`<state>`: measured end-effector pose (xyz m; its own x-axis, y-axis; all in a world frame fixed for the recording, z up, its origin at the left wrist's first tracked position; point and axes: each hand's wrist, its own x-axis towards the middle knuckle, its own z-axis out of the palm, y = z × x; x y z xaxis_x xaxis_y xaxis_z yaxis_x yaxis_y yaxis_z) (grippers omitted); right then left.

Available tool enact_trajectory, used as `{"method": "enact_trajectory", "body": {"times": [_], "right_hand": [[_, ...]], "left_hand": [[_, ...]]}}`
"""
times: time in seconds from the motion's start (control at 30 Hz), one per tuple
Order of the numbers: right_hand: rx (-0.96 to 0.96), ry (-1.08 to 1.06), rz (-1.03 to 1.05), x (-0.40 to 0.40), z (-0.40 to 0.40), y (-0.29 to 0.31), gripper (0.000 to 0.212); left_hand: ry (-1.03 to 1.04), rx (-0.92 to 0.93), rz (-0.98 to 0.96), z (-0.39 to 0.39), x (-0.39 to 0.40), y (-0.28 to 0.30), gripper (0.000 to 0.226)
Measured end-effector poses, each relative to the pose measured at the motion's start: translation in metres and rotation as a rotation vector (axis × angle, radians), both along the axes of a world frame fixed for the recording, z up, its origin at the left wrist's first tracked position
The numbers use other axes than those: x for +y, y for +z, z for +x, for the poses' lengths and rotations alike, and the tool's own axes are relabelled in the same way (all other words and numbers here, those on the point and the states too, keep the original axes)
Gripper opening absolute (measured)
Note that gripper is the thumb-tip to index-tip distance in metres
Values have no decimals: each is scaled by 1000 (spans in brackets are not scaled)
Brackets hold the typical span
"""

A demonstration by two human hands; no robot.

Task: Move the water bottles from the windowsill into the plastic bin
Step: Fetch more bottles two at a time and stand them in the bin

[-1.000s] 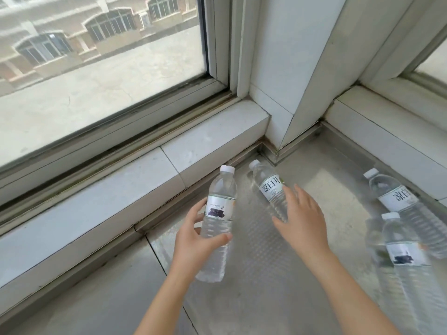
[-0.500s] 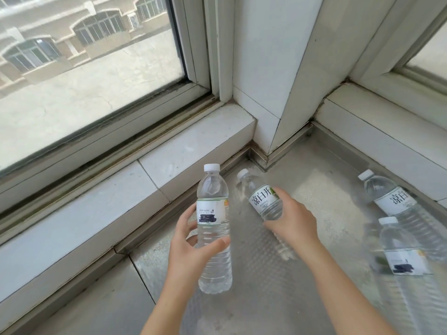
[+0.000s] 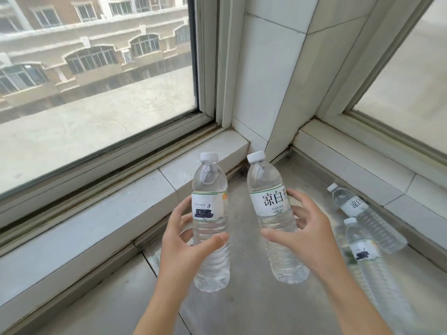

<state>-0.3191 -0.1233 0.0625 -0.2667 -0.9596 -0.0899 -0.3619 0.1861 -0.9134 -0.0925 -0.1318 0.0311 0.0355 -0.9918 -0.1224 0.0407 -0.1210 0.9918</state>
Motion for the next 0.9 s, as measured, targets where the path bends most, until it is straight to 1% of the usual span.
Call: {"method": "enact_trajectory", "body": {"times": [0.1, 0.27, 0.47, 0.67, 0.9], "right_hand": [[-12, 54, -86, 26, 14, 25, 85], [-59, 188, -181, 71, 40, 54, 88], [-189, 376, -230, 144, 70, 81, 85], [-305, 576, -240, 225, 118, 93, 84], [-395, 899, -234, 299, 192, 115, 84]], "left_hand": [[24, 1, -63, 12, 27, 26, 90], [136, 28, -147, 32, 86, 67, 90], [311, 31, -238, 58, 189, 97, 87], [566, -10, -301, 96, 310, 117, 88], [902, -126, -337, 140, 448, 145, 90]]}}
